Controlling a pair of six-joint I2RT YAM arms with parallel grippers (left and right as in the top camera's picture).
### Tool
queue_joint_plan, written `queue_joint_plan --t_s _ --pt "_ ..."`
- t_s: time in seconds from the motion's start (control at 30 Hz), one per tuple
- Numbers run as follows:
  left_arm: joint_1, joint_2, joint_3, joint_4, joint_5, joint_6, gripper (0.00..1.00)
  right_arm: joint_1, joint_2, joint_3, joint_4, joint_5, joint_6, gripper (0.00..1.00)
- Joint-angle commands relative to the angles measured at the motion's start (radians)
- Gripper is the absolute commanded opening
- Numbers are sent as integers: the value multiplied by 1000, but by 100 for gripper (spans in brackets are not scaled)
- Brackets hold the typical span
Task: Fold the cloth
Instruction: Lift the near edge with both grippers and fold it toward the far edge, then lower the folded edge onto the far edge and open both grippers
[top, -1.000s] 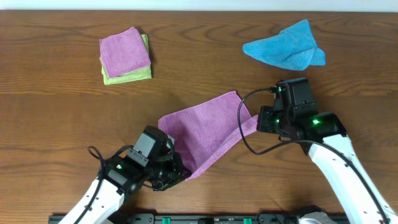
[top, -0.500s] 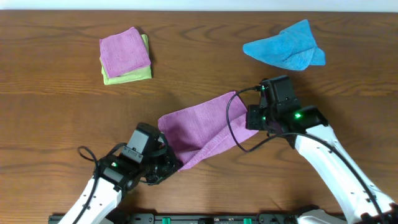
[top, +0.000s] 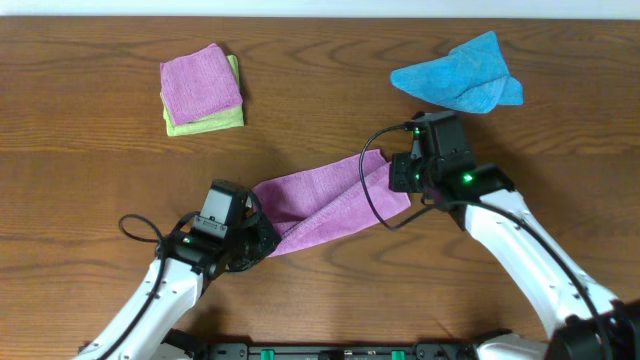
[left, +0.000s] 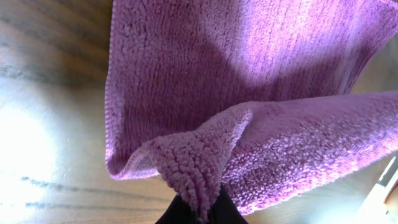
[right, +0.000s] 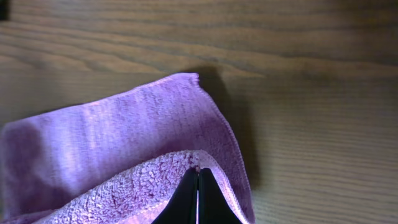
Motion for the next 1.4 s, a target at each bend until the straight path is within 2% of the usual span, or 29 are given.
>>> queue_joint_plan --t_s 0.0,0.2,0.37,0.67,0.97,1.23,1.27,1.3,1.33,1.37 --pt "11 6 17 3 -33 26 6 5 32 16 21 39 -16 2" --pt "63 7 17 4 -55 32 6 12 82 16 93 38 -23 2" --pt "79 9 17 36 -97 94 6 23 116 16 127 39 -28 1" --pt "79 87 17 127 -122 113 12 24 201 16 164 89 -30 2" --pt "79 202 17 282 -77 119 13 24 220 16 191 119 -30 1" --pt "79 210 17 296 -84 123 15 24 225 16 192 129 -30 2" --pt "79 210 17 295 -86 123 17 24 227 15 192 129 -30 4" --pt "79 210 17 295 -89 123 22 24 229 15 192 128 -30 13" --pt "79 210 17 296 -89 123 31 24 232 15 192 128 -30 29" --pt "79 210 17 295 -96 122 44 24 235 15 192 128 -30 49"
